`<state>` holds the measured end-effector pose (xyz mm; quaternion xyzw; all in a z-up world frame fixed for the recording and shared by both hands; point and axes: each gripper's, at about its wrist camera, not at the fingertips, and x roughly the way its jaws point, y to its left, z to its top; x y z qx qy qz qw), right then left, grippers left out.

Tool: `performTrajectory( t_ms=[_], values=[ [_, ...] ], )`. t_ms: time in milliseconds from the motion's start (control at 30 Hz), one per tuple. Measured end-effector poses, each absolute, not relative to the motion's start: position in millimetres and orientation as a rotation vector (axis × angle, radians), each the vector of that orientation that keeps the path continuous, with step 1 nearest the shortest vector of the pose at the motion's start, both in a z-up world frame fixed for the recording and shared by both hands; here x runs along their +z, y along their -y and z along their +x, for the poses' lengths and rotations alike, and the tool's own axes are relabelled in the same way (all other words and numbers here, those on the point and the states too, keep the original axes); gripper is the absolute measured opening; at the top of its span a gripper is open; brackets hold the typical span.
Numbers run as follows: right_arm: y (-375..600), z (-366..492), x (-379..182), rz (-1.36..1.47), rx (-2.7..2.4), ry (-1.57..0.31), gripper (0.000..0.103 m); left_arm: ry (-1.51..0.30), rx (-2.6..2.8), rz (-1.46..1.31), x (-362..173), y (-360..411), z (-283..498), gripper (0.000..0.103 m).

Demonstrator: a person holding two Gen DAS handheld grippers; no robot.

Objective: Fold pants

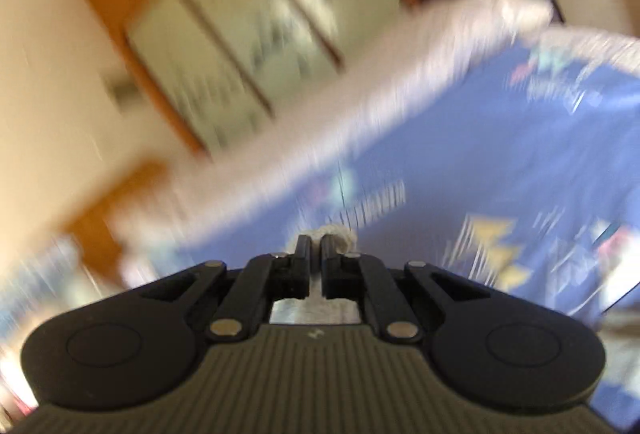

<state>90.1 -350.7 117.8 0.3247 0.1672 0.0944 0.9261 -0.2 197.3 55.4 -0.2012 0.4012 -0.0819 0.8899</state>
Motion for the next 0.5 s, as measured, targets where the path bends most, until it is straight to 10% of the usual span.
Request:
performTrajectory(
  t_ms=[200,267,500],
  values=[
    [452,-32,98,0.614,-0.178,-0.286,0.013,-0.914,-0.350,-0.253,29,-127,3,0.007],
    [477,-55,69,0.535,-0.438,-0.413,0.054,-0.902,-0.406,-0.192,32,-113,-11,0.007],
    [511,-92,34,0.706,-0.619,-0.458,0.055,-0.908,-0.398,-0.154,45,-121,-42,0.019]
  ],
)
